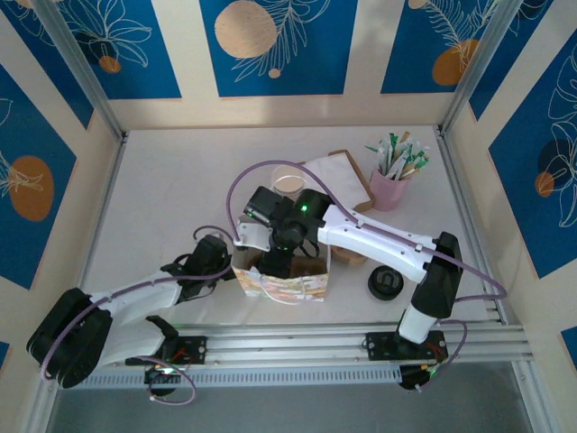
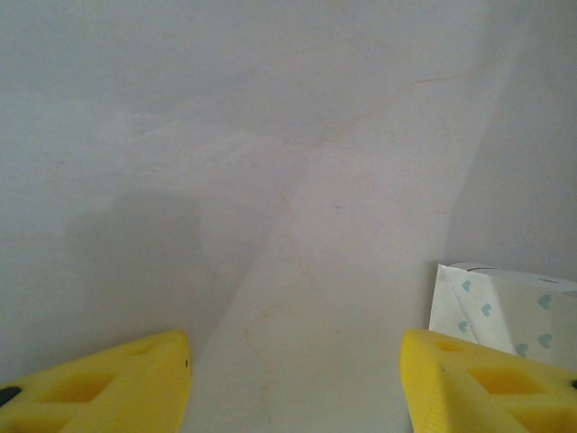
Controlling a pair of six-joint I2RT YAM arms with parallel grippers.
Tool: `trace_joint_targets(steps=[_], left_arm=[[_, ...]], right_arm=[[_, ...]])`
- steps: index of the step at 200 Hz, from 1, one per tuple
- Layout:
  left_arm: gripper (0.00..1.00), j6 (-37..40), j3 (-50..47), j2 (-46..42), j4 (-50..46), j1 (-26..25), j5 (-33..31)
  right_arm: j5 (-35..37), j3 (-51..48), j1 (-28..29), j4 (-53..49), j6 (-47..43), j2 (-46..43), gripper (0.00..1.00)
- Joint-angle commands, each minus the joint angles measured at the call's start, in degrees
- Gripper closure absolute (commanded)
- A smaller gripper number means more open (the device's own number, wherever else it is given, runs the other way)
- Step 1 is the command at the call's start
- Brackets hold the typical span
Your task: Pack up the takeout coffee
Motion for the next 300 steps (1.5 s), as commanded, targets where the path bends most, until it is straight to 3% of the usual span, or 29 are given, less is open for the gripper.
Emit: trace_joint_targets(steps=[1, 53, 300], left_arm=[[0.37, 0.4, 0.0, 0.7, -1.5, -1.7, 4.2], [0.37, 0.4, -0.1, 0.6, -1.6, -1.7, 4.0], [0.37, 2.4, 2.1, -1.4, -5.8, -1.8, 2.0]], right_arm=[[0.1, 0.3, 0.0, -0.1, -0.2, -1.7, 0.11], [3.0, 1.3, 0.1, -0.5, -1.0, -3.4, 0.18], [4.6, 2.4, 0.4, 1.8, -2.5, -12.5, 0.18]])
